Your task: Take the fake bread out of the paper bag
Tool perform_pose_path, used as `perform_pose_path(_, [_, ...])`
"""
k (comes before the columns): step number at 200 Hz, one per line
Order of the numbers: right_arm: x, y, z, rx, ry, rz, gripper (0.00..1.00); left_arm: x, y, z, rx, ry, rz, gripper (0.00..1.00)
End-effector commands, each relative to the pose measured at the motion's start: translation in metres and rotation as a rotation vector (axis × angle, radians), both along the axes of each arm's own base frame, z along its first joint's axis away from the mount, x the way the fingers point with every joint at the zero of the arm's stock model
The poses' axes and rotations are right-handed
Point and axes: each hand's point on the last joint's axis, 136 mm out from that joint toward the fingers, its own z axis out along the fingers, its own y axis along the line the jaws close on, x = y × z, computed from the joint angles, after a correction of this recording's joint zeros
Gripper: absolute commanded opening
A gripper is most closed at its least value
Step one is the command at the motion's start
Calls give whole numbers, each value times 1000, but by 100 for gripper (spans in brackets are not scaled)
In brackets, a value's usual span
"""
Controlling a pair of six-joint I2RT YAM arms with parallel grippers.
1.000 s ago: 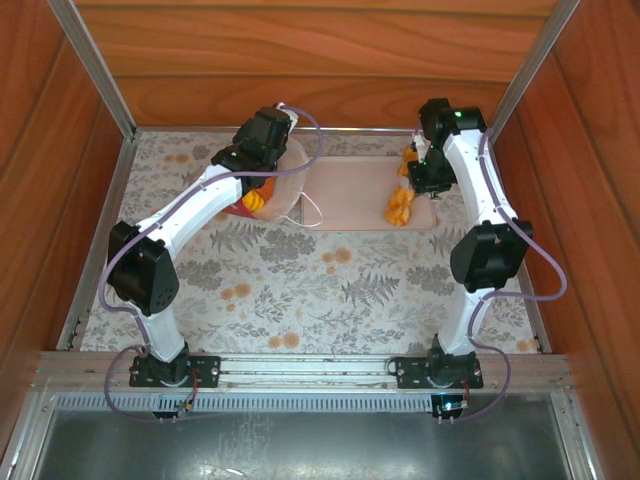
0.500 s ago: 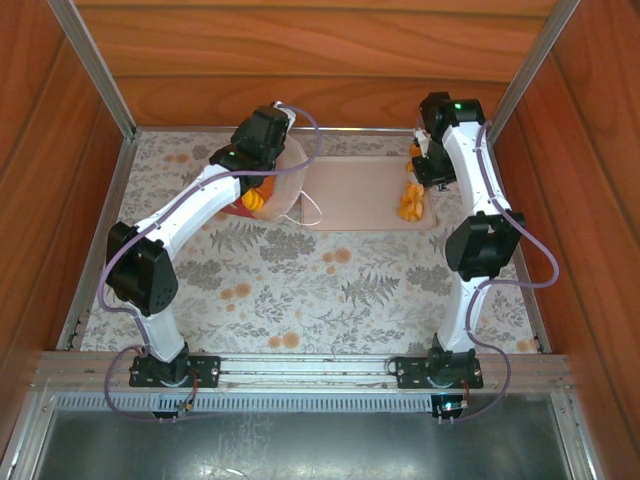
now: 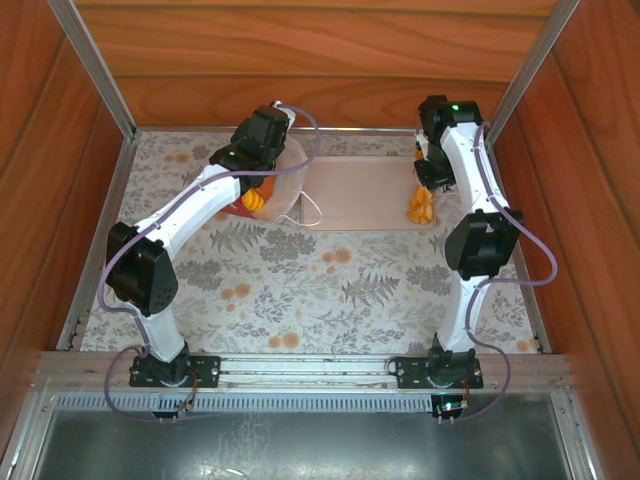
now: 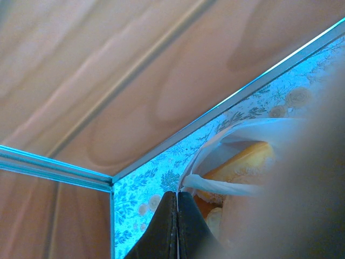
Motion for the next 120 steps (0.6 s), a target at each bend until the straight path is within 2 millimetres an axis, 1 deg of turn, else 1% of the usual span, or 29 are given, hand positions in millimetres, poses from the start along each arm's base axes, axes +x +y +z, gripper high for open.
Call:
perform_pose_path(1, [4,-7,-9,-30,24,5,30,-4,9,43,-67,-102,27,0])
perform_pose_path(43, [8,-7,-20,-34,48,8,32,-3,9,43,-68,-102,25,0])
perform_pose_path(120, [13,-5,-42,-34,96,5,45,-1,9,43,-49,-102,29,0])
